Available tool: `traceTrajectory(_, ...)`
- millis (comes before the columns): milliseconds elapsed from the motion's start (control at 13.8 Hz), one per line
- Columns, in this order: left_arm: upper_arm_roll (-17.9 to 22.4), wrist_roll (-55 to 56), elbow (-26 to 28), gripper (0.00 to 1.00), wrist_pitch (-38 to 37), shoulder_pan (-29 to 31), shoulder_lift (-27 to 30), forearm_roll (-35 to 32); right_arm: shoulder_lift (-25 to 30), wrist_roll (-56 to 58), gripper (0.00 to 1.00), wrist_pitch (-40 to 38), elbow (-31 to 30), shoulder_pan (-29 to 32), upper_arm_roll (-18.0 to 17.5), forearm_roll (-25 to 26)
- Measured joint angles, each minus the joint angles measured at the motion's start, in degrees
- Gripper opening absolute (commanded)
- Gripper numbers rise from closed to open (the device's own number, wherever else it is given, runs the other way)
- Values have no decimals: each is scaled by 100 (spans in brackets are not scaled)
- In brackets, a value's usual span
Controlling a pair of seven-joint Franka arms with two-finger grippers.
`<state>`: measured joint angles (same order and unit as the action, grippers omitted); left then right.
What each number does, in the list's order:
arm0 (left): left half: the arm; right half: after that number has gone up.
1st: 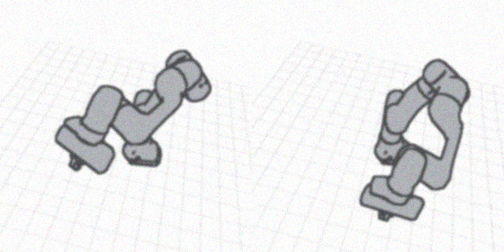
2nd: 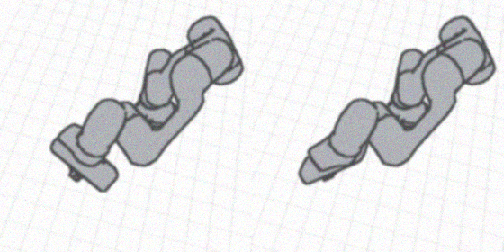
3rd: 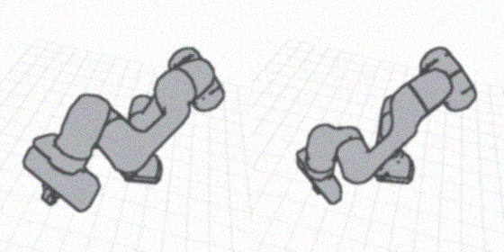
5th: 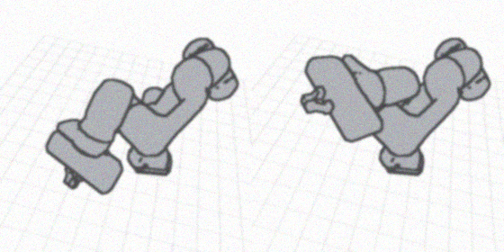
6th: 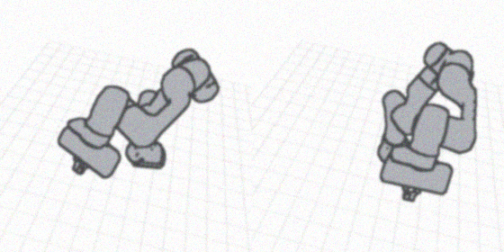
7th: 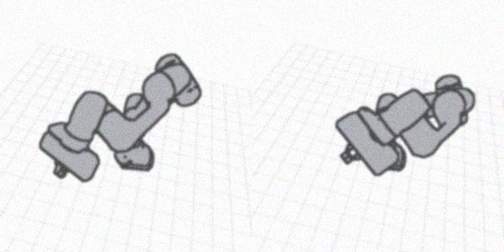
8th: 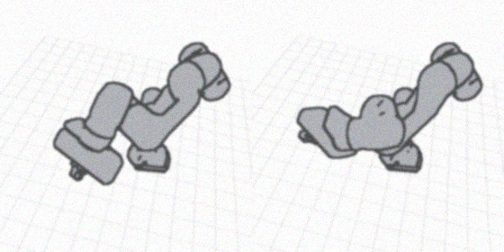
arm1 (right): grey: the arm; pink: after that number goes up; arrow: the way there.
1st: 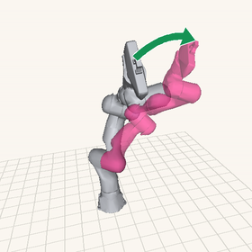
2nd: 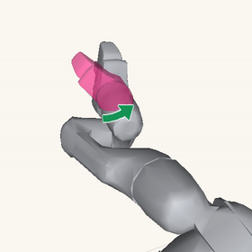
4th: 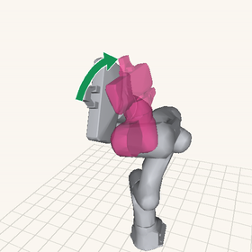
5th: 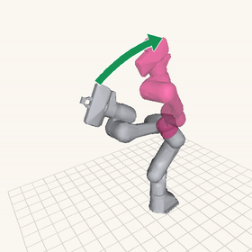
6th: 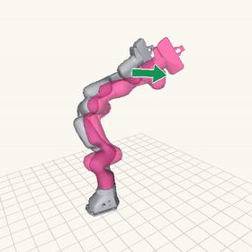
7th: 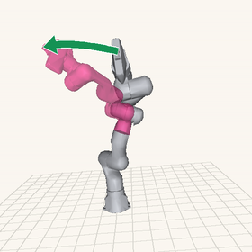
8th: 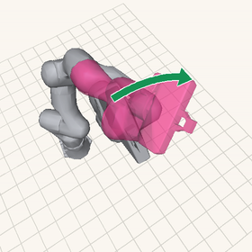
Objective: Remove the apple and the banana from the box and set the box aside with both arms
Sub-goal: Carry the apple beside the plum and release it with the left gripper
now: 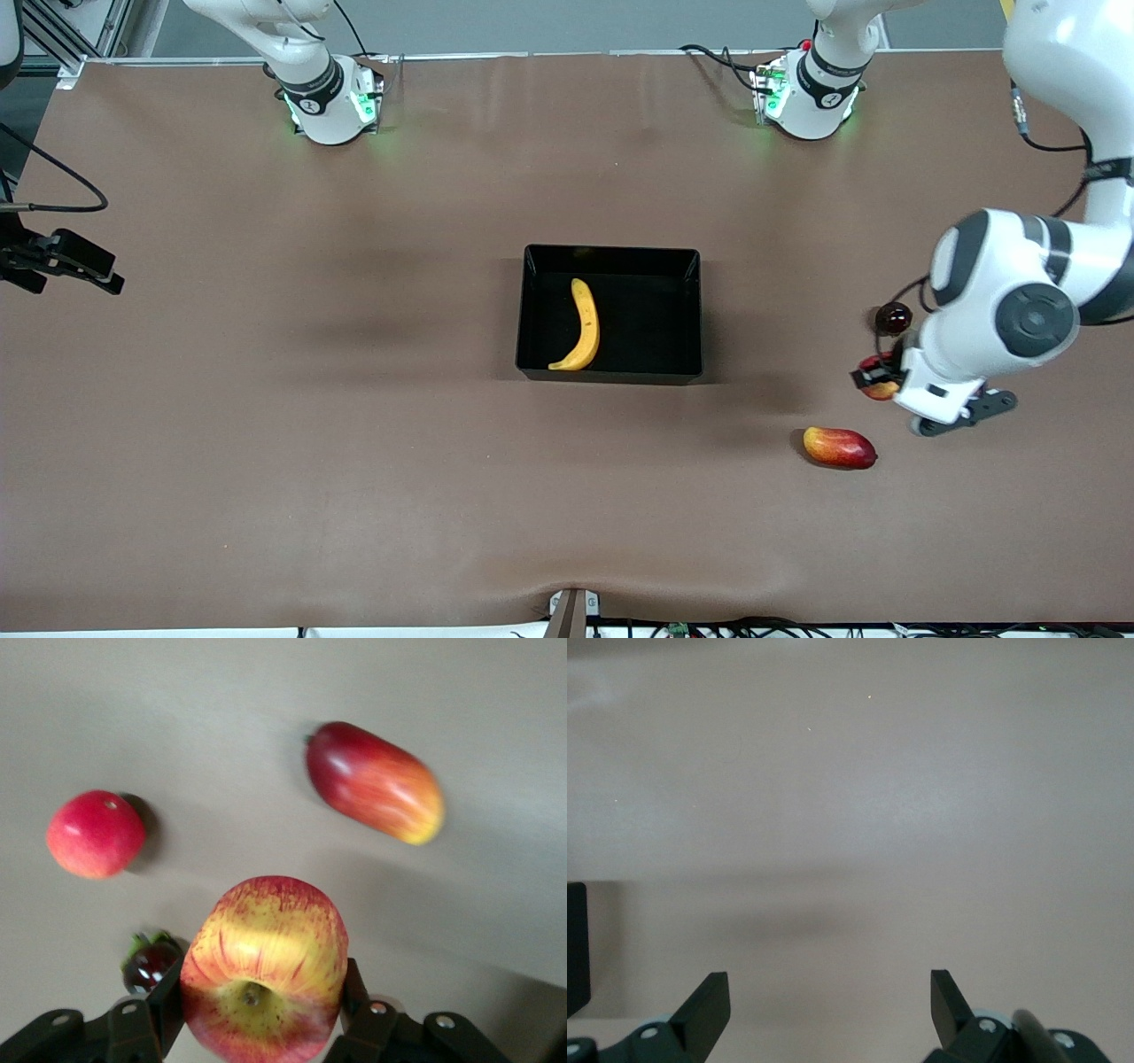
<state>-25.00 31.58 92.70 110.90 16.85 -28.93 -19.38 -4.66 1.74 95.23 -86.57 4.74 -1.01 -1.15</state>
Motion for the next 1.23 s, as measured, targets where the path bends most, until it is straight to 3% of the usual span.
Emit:
traceTrajectory(289,-1,-109,148,0,608,454,-622,-619,-1,0,100,0,0,1,1,0)
traceTrajectory(651,-5,-109,161,1,971,539,-1104,-964,-3,0,100,0,0,1,1,0)
traceTrajectory(723,-12,-109,160,17,984,539,-1126,-965,-3,0,100,0,0,1,1,0)
traceTrajectory(796,-18,-109,160,61,989,537,-1139,-966,-3,0,100,0,0,1,1,0)
traceTrajectory(940,-23,-109,158,100,998,536,-1145,-966,-3,0,100,0,0,1,1,0)
traceTrajectory(1230,-44,-109,66,100,1001,536,-1121,-971,-3,0,100,0,0,1,1,0)
